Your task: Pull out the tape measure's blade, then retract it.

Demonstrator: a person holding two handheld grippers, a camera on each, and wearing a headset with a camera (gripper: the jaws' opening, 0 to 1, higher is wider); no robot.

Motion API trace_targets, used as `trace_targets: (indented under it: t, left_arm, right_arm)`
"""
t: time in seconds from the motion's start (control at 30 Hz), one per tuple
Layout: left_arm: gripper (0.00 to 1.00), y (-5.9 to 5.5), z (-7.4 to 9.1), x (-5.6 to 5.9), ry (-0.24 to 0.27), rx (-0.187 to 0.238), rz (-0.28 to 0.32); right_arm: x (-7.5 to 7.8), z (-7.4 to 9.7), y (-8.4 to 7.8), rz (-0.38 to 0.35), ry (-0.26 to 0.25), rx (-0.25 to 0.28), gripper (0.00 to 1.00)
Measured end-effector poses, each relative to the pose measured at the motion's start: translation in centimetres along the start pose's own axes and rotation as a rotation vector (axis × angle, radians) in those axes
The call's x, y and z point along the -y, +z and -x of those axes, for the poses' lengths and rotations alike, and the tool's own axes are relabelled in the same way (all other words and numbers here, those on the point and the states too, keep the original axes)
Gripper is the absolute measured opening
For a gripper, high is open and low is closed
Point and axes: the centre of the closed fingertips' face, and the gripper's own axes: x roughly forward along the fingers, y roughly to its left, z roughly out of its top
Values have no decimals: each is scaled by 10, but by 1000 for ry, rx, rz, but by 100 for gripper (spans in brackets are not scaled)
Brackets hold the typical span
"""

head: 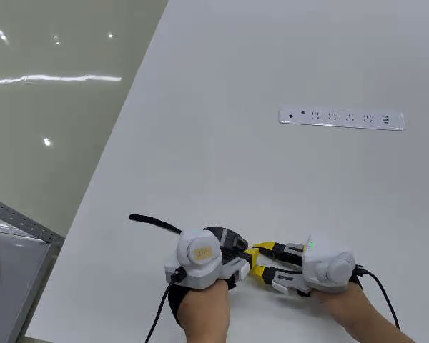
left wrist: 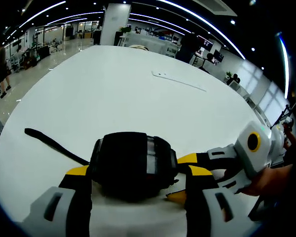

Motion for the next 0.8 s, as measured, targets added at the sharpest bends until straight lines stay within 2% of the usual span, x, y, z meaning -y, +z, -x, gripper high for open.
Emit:
trace_targets:
  t: [0.1,0.17,0.23,0.6,0.7,0.8]
  left_arm:
    - [79,0,2,1,-2,2,-28]
    - [83,5,3,1,0,23,-48]
    - [86,5,3,1,-2,21,-49]
    - [86,2,6,3,-11,17,-87]
    - [86,3,7,1,-9,19,-90]
    - [86,5,9,4,-23,27,-106]
  right_arm:
    - [1,0,0,0,-4,3,30]
    - [0,0,0,-7,-1,5,32]
    - [0,0,1,-19,4,9,34]
    - [-3,0,2,-38,9,7,36]
    - [-3,3,8,-61,4,43,35]
    - [-3,4,7,-55,-1,31,35]
